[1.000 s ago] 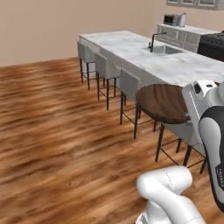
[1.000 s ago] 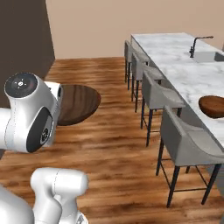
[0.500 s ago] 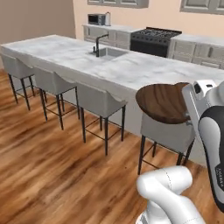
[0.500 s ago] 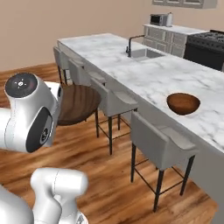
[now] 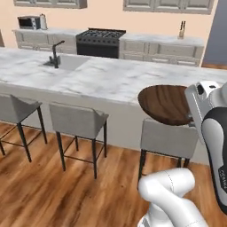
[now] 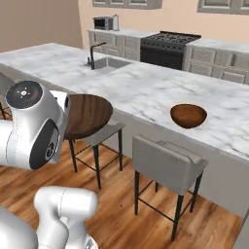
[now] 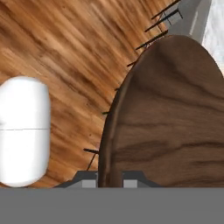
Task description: Pick up the bowls from the cabinet and place each bowl in front of a stool on the dining counter.
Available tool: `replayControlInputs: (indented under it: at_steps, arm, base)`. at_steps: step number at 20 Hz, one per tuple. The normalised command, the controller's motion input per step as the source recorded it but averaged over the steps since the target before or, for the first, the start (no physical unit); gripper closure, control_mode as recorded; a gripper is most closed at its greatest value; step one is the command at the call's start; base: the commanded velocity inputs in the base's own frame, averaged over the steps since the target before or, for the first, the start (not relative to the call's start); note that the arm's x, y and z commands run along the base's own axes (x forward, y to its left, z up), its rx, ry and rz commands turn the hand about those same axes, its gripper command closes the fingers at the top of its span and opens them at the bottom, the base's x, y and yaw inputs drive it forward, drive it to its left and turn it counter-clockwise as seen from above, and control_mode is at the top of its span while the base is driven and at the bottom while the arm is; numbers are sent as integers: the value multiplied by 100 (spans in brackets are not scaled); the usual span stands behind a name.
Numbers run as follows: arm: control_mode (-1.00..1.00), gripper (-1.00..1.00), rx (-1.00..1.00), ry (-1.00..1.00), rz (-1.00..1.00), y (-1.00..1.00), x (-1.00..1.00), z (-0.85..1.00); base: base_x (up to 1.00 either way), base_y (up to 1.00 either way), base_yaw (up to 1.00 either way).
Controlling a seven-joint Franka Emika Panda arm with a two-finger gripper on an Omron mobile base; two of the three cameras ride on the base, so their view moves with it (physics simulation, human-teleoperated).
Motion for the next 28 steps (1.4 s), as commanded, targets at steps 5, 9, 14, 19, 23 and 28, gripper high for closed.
replayControlInputs:
  at_steps: [5,9,14,19,23,28]
  arm:
    - [100,100,0,0,0,0,0,0]
    - [100,100,0,0,0,0,0,0]
    - [100,100,0,0,0,0,0,0]
    - [100,100,0,0,0,0,0,0]
    - [100,100,0,0,0,0,0,0]
    - [100,100,0,0,0,0,0,0]
  base:
    - [42,100,-62]
    - [34,100,-63]
    - [15,100,-54]
    - [3,100,-25]
    - [23,81,-8]
    - [66,56,0]
